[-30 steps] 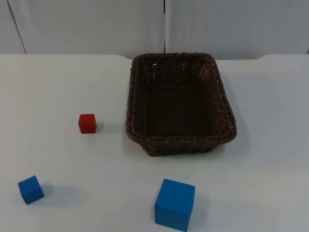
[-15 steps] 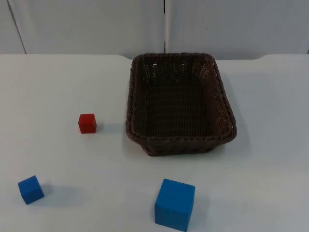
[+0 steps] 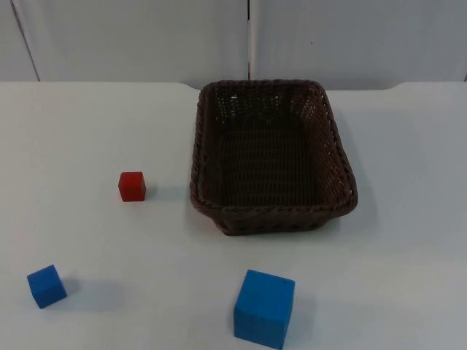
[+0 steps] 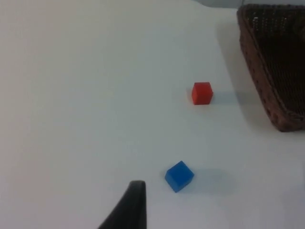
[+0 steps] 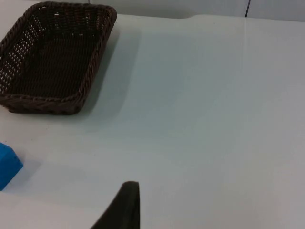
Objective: Pick up the basket with the left hand and place the largest block into the basket with the right hand.
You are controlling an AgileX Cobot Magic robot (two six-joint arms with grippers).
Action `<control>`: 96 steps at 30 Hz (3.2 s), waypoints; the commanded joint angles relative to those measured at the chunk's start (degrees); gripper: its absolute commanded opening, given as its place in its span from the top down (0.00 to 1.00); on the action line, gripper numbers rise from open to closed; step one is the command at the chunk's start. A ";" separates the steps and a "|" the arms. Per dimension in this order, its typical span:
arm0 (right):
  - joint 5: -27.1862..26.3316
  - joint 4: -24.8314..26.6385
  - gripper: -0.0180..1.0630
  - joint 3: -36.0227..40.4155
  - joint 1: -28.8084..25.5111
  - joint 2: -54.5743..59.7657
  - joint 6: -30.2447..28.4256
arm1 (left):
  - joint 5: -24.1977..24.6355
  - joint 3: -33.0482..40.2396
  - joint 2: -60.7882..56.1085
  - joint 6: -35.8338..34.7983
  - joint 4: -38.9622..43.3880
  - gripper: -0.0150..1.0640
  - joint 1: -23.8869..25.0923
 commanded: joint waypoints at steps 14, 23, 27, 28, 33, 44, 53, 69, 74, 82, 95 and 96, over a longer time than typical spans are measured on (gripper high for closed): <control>-0.27 -0.08 0.02 0.05 -0.45 -0.20 0.21 | -8.42 -6.39 17.02 9.24 -10.96 0.01 0.14; -0.27 -0.08 0.02 0.05 -0.45 -0.20 0.21 | -9.70 -9.86 28.86 15.77 -17.71 0.01 0.14; -0.27 -0.08 0.02 0.05 -0.45 -0.20 0.21 | -10.89 -11.95 34.32 17.98 -19.84 0.01 0.14; -0.27 -0.08 0.02 0.05 -0.45 -0.20 0.21 | -11.04 -12.53 35.66 18.74 -20.32 0.01 0.14; -0.27 -0.08 0.02 0.05 -0.45 -0.20 0.21 | -11.03 -15.98 40.67 19.44 -20.45 0.01 0.14; -0.27 -0.08 0.02 0.05 -0.45 -0.20 0.21 | -11.03 -23.30 51.15 20.29 -21.08 0.01 -0.09; -0.27 -0.08 0.02 0.05 -0.45 -0.20 0.21 | -10.89 -28.64 57.91 20.69 -20.85 0.01 -2.02; -0.27 -0.08 0.02 0.05 -0.45 -0.20 0.21 | -14.14 -35.86 72.67 20.49 -19.97 0.01 -9.88; -0.27 -0.08 0.02 0.05 -0.45 -0.20 0.21 | -15.40 -37.11 76.29 20.49 -20.60 0.01 -11.21; -0.27 -0.08 0.02 0.05 -0.45 -0.20 0.21 | -16.42 -38.76 81.85 20.13 -20.87 0.01 -11.67; -0.27 -0.08 0.02 0.05 -0.45 -0.20 0.21 | -14.76 -50.05 95.81 16.88 -21.17 0.01 -15.62; -0.27 -0.08 0.02 0.05 -0.45 -0.20 0.21 | -13.56 -51.77 97.39 16.17 -21.17 0.01 -15.62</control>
